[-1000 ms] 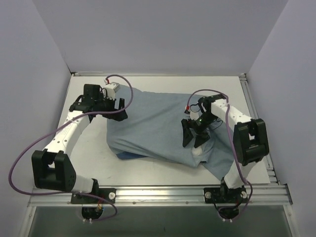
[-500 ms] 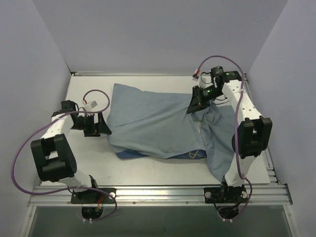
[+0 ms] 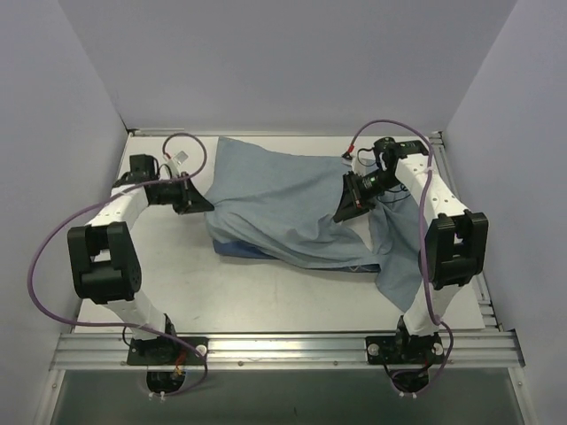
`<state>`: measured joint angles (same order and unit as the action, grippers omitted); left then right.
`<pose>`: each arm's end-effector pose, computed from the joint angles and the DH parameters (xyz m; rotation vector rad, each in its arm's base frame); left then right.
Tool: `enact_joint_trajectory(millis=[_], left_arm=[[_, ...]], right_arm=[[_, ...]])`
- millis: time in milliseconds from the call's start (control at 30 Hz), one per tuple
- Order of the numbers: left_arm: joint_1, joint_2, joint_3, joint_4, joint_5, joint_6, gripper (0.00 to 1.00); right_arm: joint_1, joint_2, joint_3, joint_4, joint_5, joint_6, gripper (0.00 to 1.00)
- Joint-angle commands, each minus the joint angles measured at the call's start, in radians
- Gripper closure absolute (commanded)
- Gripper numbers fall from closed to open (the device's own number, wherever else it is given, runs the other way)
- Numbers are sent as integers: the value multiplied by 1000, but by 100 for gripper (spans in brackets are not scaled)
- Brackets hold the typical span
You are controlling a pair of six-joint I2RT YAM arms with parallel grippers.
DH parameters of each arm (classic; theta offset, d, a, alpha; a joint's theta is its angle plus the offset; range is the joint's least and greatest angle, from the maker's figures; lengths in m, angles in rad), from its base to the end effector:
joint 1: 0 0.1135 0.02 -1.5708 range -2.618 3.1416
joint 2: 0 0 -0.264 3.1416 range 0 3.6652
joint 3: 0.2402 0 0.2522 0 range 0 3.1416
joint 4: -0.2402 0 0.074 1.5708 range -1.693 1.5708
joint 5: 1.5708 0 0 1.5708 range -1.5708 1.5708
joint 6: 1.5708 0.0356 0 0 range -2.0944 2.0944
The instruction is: Put the pillow into the pillowcase
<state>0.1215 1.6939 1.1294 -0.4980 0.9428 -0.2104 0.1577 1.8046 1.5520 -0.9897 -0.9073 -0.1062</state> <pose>0.3387 0.0123 0.2122 -0.0832 2.4246 -1.2525 0.3554 0.0849 0.2764 -0.5436 2.5184 1.2626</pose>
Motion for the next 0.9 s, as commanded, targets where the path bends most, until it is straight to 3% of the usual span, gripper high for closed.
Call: enact_joint_trajectory(millis=[0,67,100,167,267,400,567,733,767,800,833,867], left_arm=[[-95,-99,376,-116,-186,112,100],[-312,-102,504,-301,-403,228,100],[-409,-99,571,-338,-656,317,100],[-616,-57,573,-407,-838,376,100],[-665,13,454,-409,-998,373,100],[-598,40,262,-294,-1150,427,100],[-370,23,159,-232,-1128,476,100],[-150,-72,181,-168,-1014,511,100],[-134,-86,194,-159,-998,513,96],[-128,-97,229,-152,-945,511,87],[-94,-115,249,-163,-888,513,76],[-92,-128,268,-178,-818,520,58]], right_arm=[[-12,19,83,-26,-76,-7,100],[-43,18,120,-21,-93,-3,100],[-55,19,126,-20,-94,-1,100],[-92,32,138,-23,-82,2,100],[-136,41,125,-26,-23,-7,100],[-156,45,73,-38,105,-71,100],[-153,97,8,-44,173,-102,100],[-89,130,13,-40,75,-78,100],[-70,125,43,-38,35,-72,100],[-57,122,60,-35,1,-66,100],[-29,116,84,-36,-60,-56,100],[-23,114,120,-35,-82,-38,100]])
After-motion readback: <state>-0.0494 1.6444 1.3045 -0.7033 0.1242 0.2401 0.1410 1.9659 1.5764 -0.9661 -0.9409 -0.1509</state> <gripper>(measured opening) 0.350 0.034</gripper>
